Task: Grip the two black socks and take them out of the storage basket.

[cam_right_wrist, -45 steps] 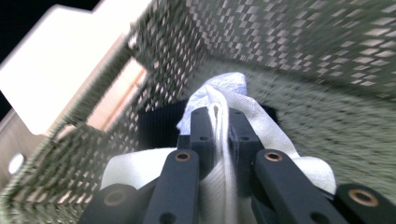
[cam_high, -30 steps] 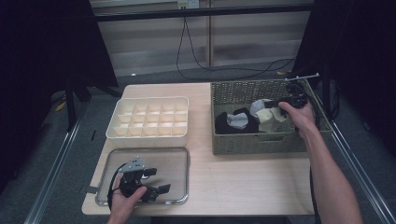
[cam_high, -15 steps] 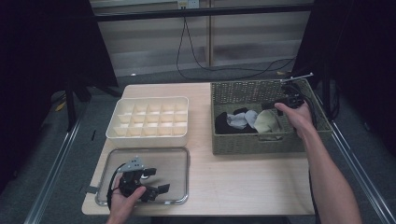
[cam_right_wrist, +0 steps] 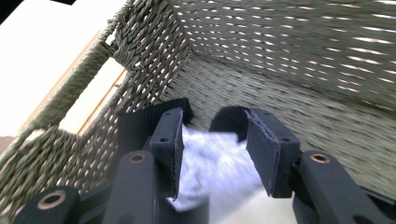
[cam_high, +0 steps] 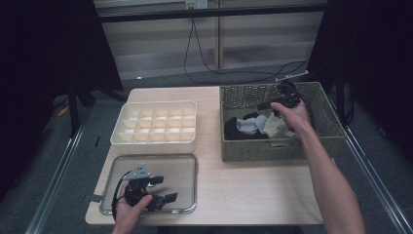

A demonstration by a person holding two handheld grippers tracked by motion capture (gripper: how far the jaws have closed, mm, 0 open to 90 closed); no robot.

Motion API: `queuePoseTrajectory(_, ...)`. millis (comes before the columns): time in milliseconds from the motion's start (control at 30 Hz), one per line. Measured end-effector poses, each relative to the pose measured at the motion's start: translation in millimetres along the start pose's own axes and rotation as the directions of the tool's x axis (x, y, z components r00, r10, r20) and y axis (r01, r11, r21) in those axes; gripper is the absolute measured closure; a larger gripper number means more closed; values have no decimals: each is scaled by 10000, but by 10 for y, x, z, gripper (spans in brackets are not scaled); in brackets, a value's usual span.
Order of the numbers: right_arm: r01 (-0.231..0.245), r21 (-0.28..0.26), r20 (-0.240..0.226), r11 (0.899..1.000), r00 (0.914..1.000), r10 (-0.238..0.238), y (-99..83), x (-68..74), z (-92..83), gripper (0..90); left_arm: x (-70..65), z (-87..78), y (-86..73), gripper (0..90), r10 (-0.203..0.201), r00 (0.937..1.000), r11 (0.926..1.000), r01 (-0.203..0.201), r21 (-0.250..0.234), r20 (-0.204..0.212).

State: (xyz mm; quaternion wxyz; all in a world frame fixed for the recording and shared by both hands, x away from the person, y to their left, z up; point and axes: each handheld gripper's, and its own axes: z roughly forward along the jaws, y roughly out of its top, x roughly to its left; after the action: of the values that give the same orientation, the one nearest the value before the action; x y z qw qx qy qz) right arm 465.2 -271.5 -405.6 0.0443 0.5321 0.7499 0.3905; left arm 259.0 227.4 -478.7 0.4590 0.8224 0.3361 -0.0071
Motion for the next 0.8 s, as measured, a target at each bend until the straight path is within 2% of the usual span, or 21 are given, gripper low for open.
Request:
queuePoseTrajectory(233,-132,612,219,9980,9997,119,107,-2,406,603,15,-6,-8,79,-91,9999,9999,92,-84,127)
queuePoseTrajectory(333,-75,561,67,9984,10000,72,131,35,511,618,30,4,-4,79,-102,9999,9999,103,-58,107)
queuePoseTrajectory(400,204,674,-143,9975,9997,-195,141,111,579,624,31,8,2,79,-123,9998,9999,123,-20,126)
queuePoseTrajectory(533,515,1182,-244,9917,9985,-490,190,282,750,606,23,25,12,79,-122,9998,9999,122,-48,142)
queuePoseTrajectory(600,611,1178,-381,9912,9976,-570,206,350,818,583,19,20,13,79,-93,9997,9999,95,-67,211)
queuePoseTrajectory(667,688,1424,-348,9874,9973,-645,205,381,882,555,11,13,17,79,-31,9998,10000,31,12,213)
queuePoseTrajectory(733,564,1798,-148,9821,9984,-547,211,402,922,528,5,22,18,79,-7,9997,10000,7,-2,255)
queuePoseTrajectory(800,617,1927,-83,9793,9981,-613,226,430,960,513,8,28,21,79,6,9996,10000,-5,-25,299)
